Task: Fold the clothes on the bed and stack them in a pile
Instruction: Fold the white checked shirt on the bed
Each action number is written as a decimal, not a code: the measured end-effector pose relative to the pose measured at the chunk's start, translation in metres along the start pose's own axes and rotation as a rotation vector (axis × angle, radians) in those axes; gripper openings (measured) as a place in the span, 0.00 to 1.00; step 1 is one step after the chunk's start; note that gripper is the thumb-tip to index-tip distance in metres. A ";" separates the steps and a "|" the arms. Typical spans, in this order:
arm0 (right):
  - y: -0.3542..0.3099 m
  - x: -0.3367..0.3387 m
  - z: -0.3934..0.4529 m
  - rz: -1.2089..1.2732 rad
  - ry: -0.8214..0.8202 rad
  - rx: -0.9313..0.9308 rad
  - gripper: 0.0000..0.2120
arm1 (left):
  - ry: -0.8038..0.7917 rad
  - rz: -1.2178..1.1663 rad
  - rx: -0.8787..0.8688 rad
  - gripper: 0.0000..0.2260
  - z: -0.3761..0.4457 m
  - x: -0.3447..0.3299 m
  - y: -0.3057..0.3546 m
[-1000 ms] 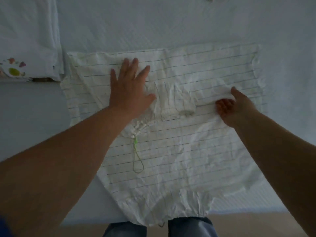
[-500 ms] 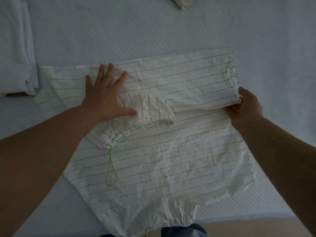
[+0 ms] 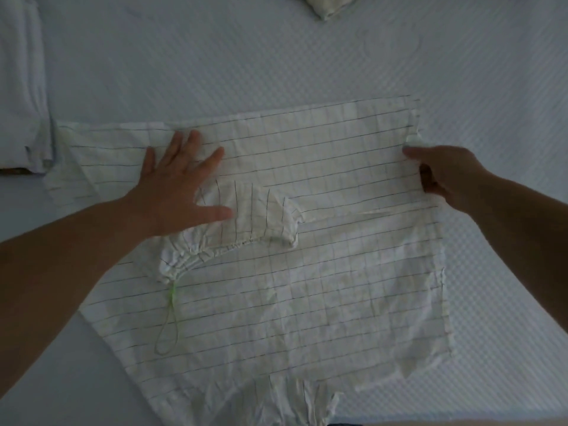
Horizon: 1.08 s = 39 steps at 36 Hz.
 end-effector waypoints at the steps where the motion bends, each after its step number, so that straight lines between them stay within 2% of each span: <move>1: -0.010 0.001 0.002 0.020 0.031 0.029 0.14 | 0.041 -0.035 0.002 0.44 0.003 0.004 0.006; 3: -0.028 0.001 0.010 0.076 0.062 0.049 0.17 | 0.079 -0.080 0.021 0.45 0.013 0.005 0.017; 6: -0.049 -0.003 0.022 0.129 0.046 0.028 0.20 | 0.034 -0.004 0.081 0.51 0.027 -0.006 0.029; 9: -0.065 -0.007 0.032 0.089 0.039 0.010 0.24 | 0.063 0.031 0.094 0.54 0.031 -0.012 0.029; 13: -0.074 -0.008 0.047 0.002 0.034 0.004 0.24 | 0.103 0.011 0.071 0.55 0.027 -0.008 0.027; 14: -0.074 -0.006 0.050 0.017 0.057 0.008 0.23 | 0.114 0.006 0.066 0.55 0.025 -0.005 0.028; 17: -0.077 -0.001 0.055 -0.050 0.078 0.111 0.08 | 0.143 0.011 0.100 0.52 0.019 0.001 0.022; 20: -0.076 0.002 0.056 -0.166 0.095 0.180 0.09 | 0.170 -0.005 0.197 0.43 0.010 0.003 0.002; 23: -0.083 0.014 0.042 -0.196 0.294 0.237 0.06 | 0.179 0.004 0.207 0.37 0.003 0.003 -0.005; 25: -0.090 0.017 0.018 -0.231 0.456 0.351 0.15 | 0.201 -0.006 0.190 0.36 0.003 0.005 -0.006; 26: -0.099 0.011 0.003 -0.314 0.496 0.474 0.19 | 0.229 -0.010 0.184 0.35 0.003 0.009 -0.007; 28: -0.110 -0.024 -0.030 -0.510 0.440 0.751 0.22 | 0.293 -0.002 0.185 0.32 0.003 0.016 -0.013; 31: -0.100 -0.097 -0.061 -0.749 0.156 1.021 0.25 | 0.305 0.015 0.266 0.33 0.002 0.017 -0.038; 32: -0.092 -0.116 -0.064 -0.820 0.084 1.048 0.26 | 0.293 0.028 0.293 0.33 0.002 0.016 -0.047; 34: -0.077 -0.138 -0.053 -0.953 0.023 0.987 0.29 | 0.279 0.071 0.313 0.34 0.001 0.013 -0.061; 36: -0.066 -0.137 -0.038 -1.035 0.049 0.893 0.32 | 0.288 0.098 0.332 0.35 0.002 0.014 -0.074; 39: -0.061 -0.131 -0.031 -1.071 0.097 0.858 0.34 | 0.296 0.037 0.389 0.35 0.006 0.017 -0.098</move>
Point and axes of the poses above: each hand's wrist, its own z-axis towards the middle knuckle, its own x-axis out of the back of the hand, y = z × x, the point moved 10 cm from there along z, towards the middle knuckle, and after that the axes turned 2 degrees about z, right-handed, at the moved point
